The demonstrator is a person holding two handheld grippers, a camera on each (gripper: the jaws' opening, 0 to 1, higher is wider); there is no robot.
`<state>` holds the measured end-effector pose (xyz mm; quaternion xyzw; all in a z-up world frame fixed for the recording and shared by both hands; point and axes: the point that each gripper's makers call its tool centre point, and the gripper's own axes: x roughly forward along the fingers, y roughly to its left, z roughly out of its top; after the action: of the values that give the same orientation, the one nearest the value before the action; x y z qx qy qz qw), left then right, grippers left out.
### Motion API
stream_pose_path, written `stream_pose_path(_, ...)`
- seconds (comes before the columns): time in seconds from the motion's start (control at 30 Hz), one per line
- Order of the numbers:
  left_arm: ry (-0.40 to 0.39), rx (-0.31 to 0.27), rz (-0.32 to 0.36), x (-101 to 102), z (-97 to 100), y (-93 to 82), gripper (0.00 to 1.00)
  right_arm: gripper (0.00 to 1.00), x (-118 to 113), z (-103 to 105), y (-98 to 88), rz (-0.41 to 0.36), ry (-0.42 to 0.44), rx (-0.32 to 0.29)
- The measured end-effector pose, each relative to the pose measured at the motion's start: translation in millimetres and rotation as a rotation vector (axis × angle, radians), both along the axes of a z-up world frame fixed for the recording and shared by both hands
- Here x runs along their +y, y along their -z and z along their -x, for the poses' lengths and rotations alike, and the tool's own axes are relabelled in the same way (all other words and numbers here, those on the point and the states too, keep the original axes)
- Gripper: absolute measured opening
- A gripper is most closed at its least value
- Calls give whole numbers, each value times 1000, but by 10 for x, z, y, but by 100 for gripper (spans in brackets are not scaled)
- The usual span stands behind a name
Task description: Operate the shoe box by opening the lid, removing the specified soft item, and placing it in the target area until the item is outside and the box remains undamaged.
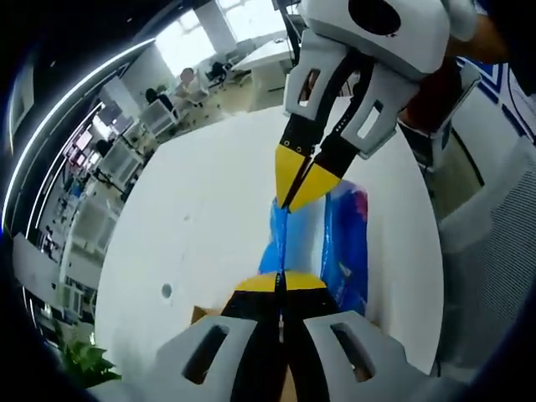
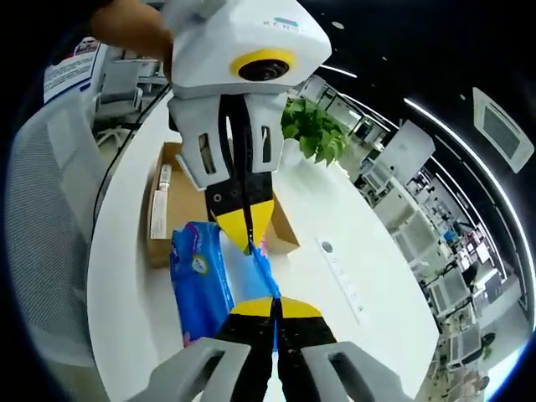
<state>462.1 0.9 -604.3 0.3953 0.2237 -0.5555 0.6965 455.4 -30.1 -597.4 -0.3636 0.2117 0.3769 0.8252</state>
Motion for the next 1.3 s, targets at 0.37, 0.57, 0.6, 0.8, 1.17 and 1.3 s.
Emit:
stream_pose_path(0.37,3,19,0,-368,3,79,0,0,-373,-9,99,11,55,10)
stream_pose_path(0.57,6,22,2,-574,2,148,0,0,-590,-23,162,29,80,14)
stream_pose_path(0.6,6,21,3,-602,-2,153,0,0,-644,-26,168,33,84,14)
stream_pose_path(0.8,8,30,8,-846,-26,237,0,0,-855,-31,259,48,108,25)
stream_pose_path(1.17,16,52,29,-1181,-28,442,0,0,-1190,-41,439,49,155,42)
stream_pose_path(1.3,43,57,19,-1264,-11,523,0,0,-1276,-35,514,55,163,48)
